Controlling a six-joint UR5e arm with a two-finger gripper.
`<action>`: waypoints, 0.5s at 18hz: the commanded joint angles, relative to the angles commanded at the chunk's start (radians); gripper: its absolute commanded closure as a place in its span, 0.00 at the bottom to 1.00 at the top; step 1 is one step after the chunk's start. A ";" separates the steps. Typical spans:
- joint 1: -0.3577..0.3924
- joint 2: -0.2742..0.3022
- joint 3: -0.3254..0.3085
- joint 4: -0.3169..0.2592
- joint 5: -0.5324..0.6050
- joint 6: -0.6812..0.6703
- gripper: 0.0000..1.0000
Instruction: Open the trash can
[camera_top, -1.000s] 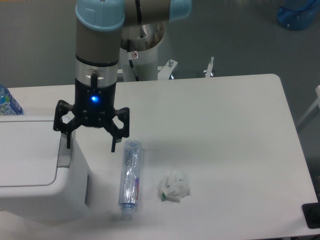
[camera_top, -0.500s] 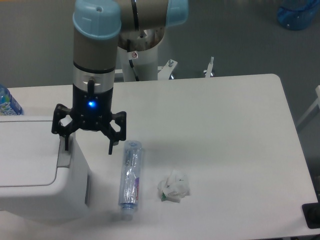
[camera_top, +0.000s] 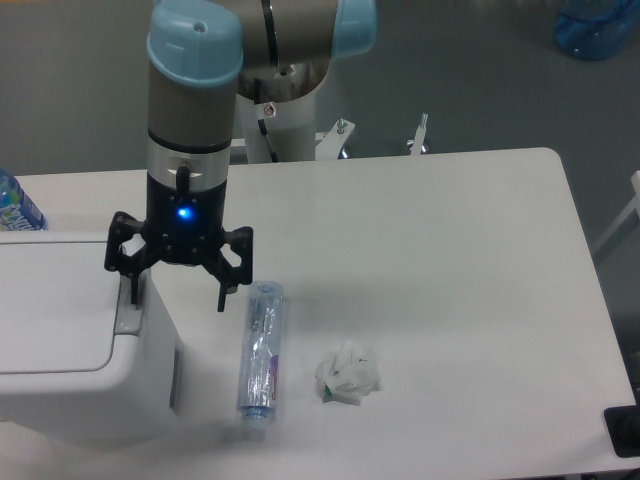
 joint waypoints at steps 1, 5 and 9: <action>0.000 -0.002 0.000 0.000 0.000 0.000 0.00; 0.000 -0.006 0.000 0.000 0.000 0.000 0.00; 0.000 -0.005 0.005 0.000 0.000 0.003 0.00</action>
